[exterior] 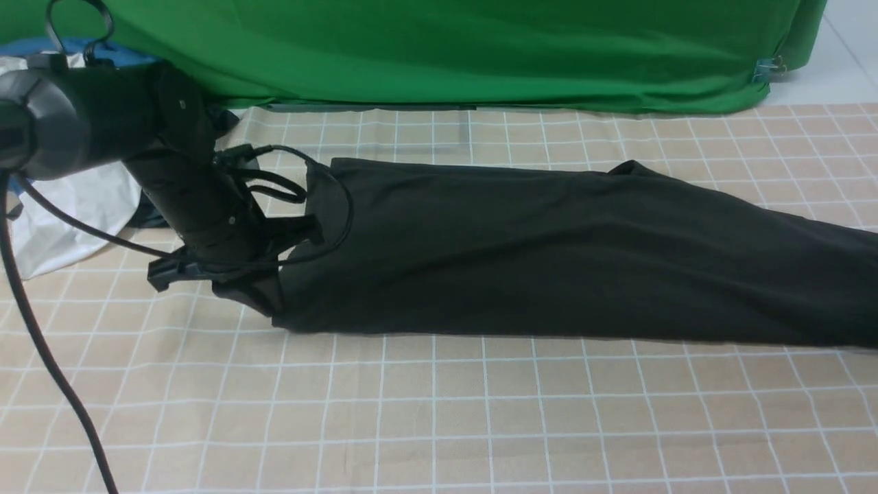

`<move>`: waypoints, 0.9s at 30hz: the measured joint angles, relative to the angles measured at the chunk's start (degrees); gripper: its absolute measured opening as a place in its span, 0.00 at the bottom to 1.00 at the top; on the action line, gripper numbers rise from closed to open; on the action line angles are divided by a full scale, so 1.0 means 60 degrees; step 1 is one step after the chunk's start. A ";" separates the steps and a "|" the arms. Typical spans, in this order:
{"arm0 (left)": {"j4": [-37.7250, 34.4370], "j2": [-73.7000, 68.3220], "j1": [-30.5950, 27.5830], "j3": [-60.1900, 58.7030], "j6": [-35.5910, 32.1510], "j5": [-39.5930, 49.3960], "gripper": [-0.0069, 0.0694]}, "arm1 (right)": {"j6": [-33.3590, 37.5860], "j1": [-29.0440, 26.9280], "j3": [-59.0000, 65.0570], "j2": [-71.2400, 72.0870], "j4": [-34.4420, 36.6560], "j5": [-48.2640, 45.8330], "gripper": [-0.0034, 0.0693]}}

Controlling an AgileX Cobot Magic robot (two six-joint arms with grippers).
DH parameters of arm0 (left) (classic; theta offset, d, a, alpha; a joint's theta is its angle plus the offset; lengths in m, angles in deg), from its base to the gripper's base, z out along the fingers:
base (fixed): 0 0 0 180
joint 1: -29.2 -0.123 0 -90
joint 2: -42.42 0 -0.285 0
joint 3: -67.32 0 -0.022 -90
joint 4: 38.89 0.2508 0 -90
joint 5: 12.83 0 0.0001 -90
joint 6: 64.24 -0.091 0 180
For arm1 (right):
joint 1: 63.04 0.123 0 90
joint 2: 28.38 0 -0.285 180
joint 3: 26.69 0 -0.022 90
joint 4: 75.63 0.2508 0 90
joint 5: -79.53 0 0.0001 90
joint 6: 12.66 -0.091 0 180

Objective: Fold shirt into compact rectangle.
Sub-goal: 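Pull the folded dark garment lengthwise by its ends to straighten it flat on the table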

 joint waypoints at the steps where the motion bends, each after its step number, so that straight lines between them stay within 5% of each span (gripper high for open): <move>1: -0.0001 0.0049 0.0000 0.0000 0.0000 0.0180 0.11 | 0.0000 0.0000 0.0000 0.0000 0.0000 0.0000 0.77; 18: -0.0726 0.0889 0.0000 0.0667 -0.0191 -0.0820 0.11 | 0.0000 0.0000 0.0000 0.0000 0.0000 0.0265 0.77; 27: 0.0171 -0.0984 0.0000 0.0721 -0.0065 -0.1169 0.11 | -0.0008 0.0000 0.0000 0.0000 0.0000 0.0406 0.77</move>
